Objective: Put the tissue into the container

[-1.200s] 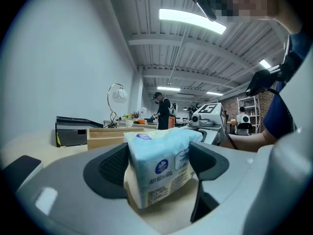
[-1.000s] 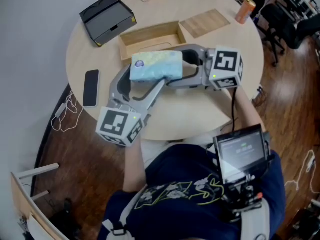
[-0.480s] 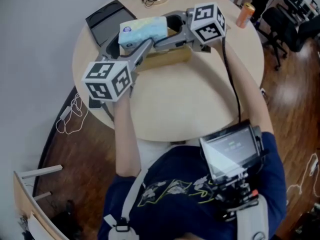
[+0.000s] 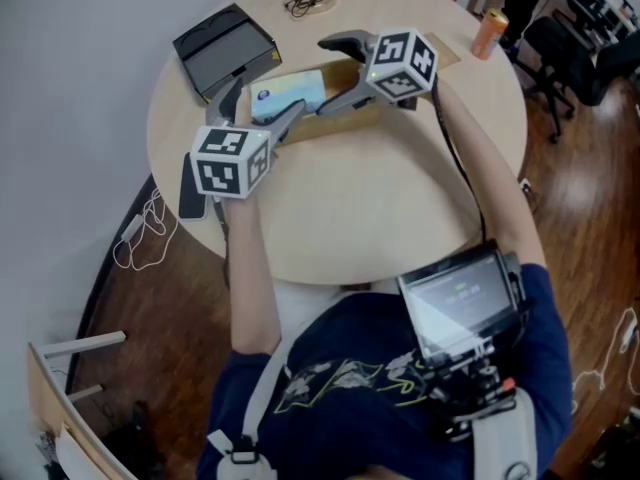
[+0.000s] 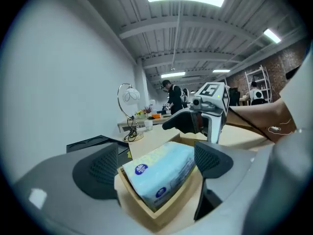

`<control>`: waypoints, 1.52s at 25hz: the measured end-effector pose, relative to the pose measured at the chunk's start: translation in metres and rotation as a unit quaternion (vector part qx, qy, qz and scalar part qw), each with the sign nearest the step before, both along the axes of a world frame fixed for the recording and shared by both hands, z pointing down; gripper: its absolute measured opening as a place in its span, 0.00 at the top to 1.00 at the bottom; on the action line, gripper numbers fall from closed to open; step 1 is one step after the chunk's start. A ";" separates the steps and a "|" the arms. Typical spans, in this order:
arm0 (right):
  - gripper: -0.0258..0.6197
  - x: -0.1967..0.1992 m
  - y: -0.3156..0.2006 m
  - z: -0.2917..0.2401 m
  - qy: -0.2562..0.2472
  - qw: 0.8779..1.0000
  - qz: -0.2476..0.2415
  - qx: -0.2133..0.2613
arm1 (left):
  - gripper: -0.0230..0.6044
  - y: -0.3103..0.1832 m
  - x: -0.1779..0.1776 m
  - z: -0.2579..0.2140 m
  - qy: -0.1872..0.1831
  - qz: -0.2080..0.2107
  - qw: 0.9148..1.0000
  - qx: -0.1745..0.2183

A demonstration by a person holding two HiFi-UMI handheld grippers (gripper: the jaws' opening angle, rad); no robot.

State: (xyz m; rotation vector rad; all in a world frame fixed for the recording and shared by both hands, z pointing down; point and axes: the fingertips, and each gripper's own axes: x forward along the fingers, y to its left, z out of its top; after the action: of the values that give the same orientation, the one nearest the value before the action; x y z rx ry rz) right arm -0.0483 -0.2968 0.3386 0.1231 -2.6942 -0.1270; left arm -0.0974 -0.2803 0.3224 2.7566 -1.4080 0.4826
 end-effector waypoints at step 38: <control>0.96 0.038 0.154 0.034 -0.146 0.986 0.053 -0.065 | 0.96 0.138 0.065 0.047 0.120 0.202 0.971 -0.033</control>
State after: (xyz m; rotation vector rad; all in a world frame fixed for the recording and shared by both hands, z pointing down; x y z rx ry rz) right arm -0.0104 -0.1424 0.3726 0.2644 -2.9691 0.1086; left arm -0.0323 -0.1425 0.3699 2.9260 -0.7677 0.1817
